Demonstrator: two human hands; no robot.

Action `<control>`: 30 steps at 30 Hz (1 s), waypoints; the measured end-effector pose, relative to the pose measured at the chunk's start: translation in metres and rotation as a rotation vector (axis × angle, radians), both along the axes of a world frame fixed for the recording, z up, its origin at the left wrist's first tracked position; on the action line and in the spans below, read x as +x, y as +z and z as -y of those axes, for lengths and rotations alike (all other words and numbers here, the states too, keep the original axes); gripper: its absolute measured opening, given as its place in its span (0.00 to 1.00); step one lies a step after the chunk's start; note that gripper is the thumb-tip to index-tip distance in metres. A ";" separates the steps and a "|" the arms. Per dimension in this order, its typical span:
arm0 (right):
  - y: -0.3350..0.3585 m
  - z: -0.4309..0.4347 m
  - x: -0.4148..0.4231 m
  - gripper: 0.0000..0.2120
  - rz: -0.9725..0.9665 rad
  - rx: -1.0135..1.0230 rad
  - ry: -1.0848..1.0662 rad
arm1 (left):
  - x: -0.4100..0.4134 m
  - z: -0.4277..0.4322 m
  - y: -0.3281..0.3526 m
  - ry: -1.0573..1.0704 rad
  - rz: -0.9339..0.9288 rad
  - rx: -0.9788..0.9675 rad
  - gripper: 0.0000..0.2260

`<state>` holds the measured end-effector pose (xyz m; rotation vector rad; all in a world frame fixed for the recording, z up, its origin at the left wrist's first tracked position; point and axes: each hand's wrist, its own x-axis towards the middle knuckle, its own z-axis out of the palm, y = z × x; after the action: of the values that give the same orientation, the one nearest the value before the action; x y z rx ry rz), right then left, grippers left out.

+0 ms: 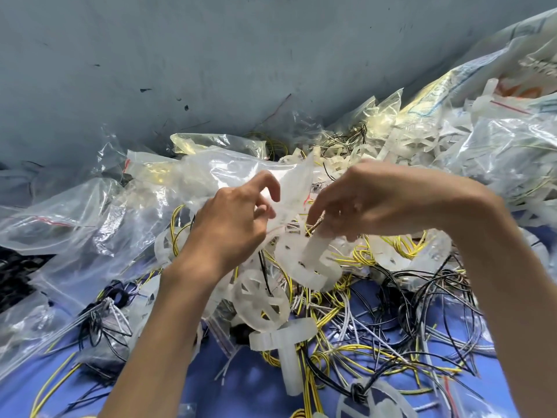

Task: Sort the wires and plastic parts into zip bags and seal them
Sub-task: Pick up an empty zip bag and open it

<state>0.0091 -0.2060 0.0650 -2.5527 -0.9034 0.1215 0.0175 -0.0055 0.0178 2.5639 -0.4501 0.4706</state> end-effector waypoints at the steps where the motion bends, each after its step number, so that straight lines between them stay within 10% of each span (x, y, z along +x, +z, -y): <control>1: 0.003 0.003 0.000 0.08 0.051 0.045 -0.002 | 0.001 0.000 0.001 0.003 0.039 -0.014 0.14; 18: 0.014 -0.004 -0.012 0.11 0.181 0.701 0.116 | -0.021 0.006 0.019 0.131 0.288 -0.052 0.13; 30: 0.012 0.002 -0.003 0.11 0.348 0.465 -0.126 | -0.021 -0.001 0.032 0.011 0.392 -0.082 0.27</control>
<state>0.0059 -0.2082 0.0768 -2.2102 -0.7750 -0.5251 -0.0033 -0.0041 0.0494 2.3962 -0.5383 0.9825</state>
